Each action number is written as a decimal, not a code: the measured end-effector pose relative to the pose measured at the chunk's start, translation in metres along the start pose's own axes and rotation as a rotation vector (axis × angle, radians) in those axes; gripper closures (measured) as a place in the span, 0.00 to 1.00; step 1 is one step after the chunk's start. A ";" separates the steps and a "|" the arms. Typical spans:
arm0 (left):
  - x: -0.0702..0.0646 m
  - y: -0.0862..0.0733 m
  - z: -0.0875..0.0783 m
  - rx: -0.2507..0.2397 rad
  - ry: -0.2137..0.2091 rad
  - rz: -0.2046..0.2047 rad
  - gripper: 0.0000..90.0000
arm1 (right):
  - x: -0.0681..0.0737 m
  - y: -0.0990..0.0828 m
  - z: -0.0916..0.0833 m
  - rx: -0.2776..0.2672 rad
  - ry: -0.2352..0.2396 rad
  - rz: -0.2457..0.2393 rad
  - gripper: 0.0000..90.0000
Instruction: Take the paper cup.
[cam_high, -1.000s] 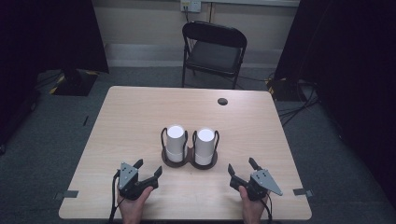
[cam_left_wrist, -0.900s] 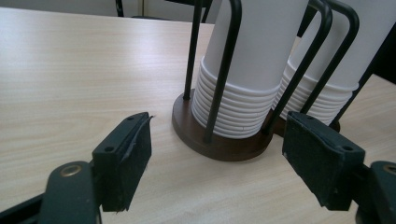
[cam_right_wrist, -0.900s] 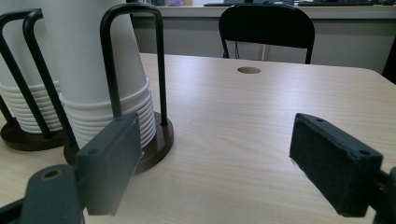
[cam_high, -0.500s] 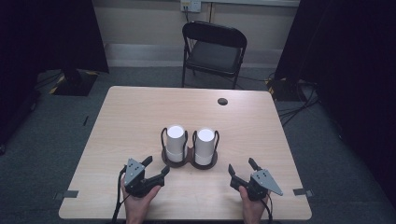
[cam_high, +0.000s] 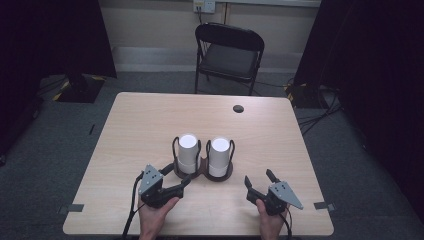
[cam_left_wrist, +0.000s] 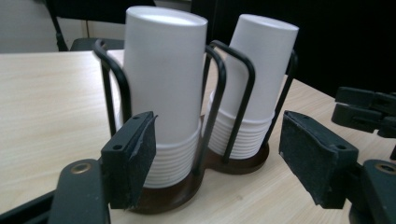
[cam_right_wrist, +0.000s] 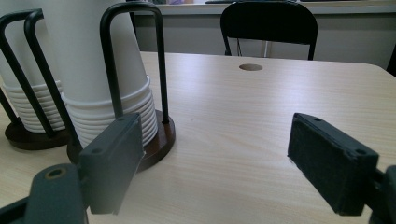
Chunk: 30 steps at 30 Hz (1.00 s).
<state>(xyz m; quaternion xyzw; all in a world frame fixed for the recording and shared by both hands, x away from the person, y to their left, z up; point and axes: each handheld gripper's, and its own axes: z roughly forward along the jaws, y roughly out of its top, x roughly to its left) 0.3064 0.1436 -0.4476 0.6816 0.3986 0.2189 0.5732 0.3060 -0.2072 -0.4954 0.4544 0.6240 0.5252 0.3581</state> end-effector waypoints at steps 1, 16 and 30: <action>-0.001 0.001 0.000 -0.004 -0.006 0.002 0.31 | 0.000 0.000 0.000 0.001 0.000 -0.001 0.20; -0.009 0.022 0.013 -0.037 -0.103 0.041 0.36 | 0.002 0.001 0.001 0.019 0.008 -0.016 0.20; -0.020 0.040 0.028 -0.039 -0.116 0.099 0.34 | 0.002 0.001 0.001 0.022 0.011 -0.017 0.21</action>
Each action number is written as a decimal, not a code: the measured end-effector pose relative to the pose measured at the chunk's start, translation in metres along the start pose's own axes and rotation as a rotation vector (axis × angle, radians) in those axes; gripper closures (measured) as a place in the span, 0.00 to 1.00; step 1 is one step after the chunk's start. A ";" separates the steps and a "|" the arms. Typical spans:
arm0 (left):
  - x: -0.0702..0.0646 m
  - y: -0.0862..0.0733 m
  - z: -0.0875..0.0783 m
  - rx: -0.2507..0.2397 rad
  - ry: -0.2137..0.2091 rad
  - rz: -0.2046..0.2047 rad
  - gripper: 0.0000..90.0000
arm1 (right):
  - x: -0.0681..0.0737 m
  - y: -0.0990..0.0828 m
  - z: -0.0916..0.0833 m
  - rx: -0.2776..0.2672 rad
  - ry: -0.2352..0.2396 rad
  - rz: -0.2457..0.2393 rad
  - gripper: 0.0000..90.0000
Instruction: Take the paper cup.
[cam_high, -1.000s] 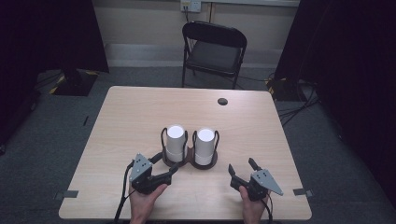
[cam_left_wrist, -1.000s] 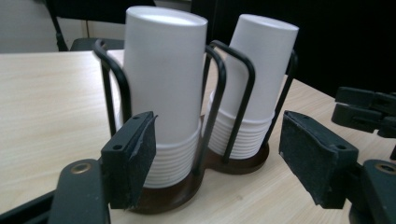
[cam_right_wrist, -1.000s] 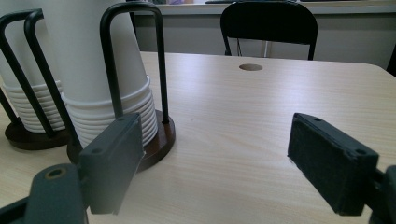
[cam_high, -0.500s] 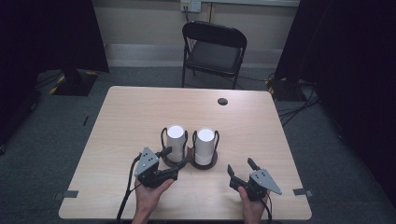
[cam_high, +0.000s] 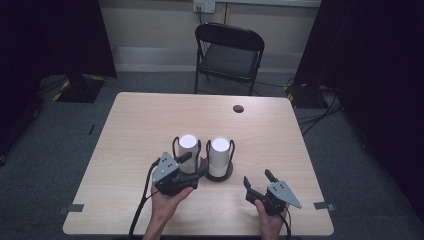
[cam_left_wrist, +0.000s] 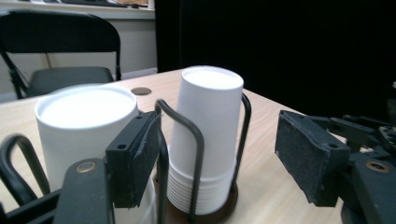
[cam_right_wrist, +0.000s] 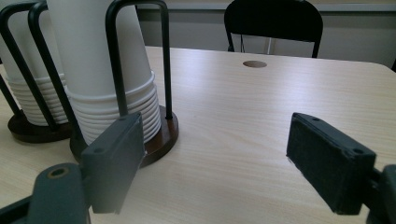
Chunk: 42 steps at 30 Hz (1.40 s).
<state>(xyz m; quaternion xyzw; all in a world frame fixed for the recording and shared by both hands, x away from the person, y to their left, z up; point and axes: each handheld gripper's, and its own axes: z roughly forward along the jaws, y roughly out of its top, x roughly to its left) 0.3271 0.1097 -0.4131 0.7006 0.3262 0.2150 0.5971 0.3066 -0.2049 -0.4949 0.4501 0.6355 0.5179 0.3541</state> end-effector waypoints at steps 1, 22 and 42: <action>0.000 0.003 0.001 0.000 0.006 0.014 0.34 | 0.000 0.000 0.000 -0.003 0.000 0.001 0.21; -0.003 0.026 0.038 0.011 -0.064 0.025 0.36 | -0.002 0.000 0.000 0.003 0.016 0.015 0.19; -0.002 0.046 0.083 0.084 -0.048 0.053 0.37 | -0.002 0.000 0.000 0.002 0.025 0.013 0.20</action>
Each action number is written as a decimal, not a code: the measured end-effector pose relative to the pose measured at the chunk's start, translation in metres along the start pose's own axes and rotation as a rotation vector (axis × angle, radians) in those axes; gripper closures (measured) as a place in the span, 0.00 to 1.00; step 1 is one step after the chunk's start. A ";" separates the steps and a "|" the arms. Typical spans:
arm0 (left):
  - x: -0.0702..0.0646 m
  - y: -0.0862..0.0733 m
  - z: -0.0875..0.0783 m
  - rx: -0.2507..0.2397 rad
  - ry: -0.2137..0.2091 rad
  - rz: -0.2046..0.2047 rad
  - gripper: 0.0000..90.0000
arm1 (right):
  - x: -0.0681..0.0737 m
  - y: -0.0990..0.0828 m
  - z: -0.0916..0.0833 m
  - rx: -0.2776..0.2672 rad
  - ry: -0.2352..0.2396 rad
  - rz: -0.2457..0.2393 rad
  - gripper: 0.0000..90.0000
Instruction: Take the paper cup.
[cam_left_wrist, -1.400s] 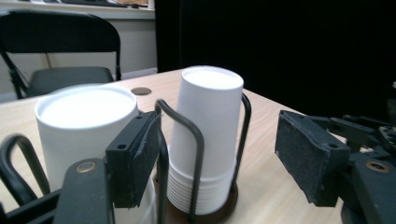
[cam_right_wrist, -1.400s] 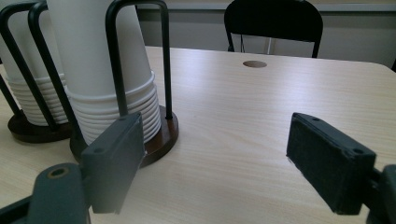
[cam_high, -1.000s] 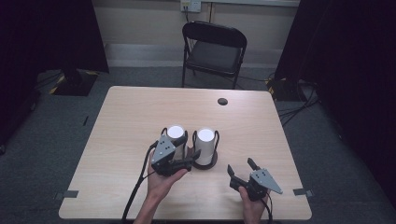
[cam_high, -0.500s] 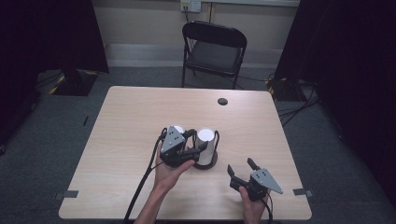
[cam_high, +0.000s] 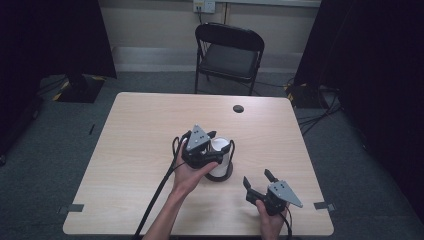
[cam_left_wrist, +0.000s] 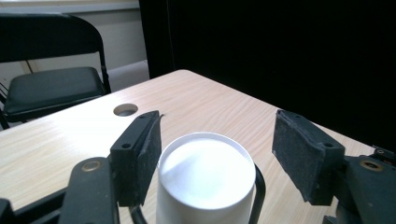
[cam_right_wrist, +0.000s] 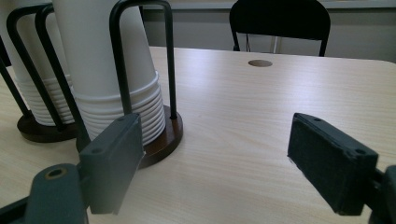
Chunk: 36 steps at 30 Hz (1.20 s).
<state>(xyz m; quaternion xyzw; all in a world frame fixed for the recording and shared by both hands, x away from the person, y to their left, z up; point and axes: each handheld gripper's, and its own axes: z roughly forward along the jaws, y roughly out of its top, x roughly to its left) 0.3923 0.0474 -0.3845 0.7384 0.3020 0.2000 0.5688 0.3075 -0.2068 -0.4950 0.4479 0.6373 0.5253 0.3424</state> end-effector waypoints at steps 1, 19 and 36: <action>0.000 -0.001 0.002 0.005 -0.002 -0.001 0.36 | 0.000 0.000 0.000 0.001 0.001 -0.003 0.20; 0.007 -0.006 0.018 0.050 0.024 0.030 0.33 | -0.001 0.000 0.000 0.001 0.012 0.001 0.20; 0.005 -0.010 0.023 0.080 0.035 0.073 0.36 | -0.002 0.000 0.000 -0.004 0.011 0.019 0.20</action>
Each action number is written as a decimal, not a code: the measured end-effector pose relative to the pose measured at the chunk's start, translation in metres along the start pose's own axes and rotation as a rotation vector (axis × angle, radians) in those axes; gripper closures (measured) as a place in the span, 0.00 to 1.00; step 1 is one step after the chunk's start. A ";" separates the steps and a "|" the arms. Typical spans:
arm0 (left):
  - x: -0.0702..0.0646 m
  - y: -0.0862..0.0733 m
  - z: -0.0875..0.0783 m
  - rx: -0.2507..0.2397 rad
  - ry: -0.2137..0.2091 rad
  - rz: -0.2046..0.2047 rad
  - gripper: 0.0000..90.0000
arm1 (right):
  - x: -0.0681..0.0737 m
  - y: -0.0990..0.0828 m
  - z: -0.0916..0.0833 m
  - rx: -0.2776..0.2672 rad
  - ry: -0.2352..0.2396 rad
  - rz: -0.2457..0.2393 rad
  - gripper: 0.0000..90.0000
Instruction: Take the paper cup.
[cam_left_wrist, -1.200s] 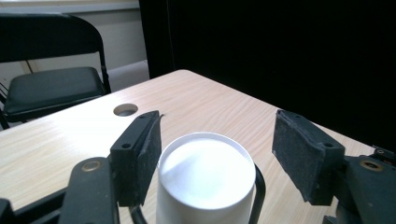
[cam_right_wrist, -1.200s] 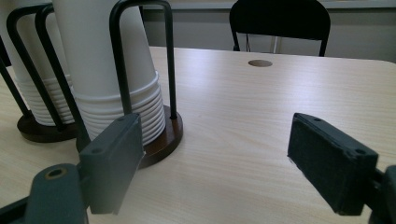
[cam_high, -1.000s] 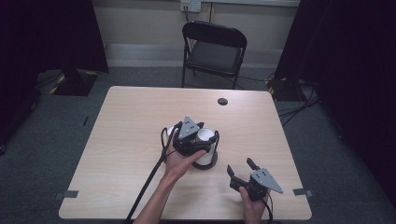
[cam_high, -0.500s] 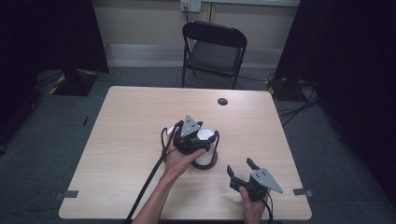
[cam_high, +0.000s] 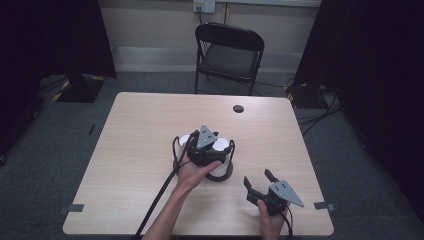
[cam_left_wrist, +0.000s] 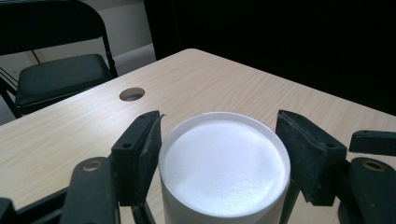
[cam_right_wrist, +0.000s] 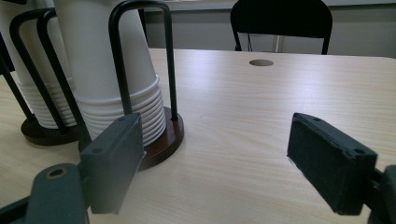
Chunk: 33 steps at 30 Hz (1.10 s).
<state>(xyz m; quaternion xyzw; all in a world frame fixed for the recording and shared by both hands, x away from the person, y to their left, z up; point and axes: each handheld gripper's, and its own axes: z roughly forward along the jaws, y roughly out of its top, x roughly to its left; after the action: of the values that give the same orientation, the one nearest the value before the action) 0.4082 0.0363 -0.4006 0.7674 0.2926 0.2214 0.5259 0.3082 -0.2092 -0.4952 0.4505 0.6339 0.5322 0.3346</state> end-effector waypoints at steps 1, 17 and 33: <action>0.000 0.000 0.000 0.001 -0.001 0.002 0.36 | 0.000 0.000 0.000 0.000 0.000 0.000 0.20; 0.000 -0.002 0.004 0.025 -0.009 0.000 0.38 | 0.000 0.000 0.000 0.003 -0.002 0.001 0.20; 0.005 0.004 -0.004 -0.019 -0.031 -0.043 0.39 | 0.000 0.000 0.001 0.006 0.003 0.004 0.20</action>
<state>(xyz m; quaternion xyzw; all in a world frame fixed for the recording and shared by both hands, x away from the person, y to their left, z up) 0.4103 0.0410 -0.3953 0.7594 0.2987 0.2009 0.5420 0.3090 -0.2093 -0.4950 0.4519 0.6350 0.5318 0.3312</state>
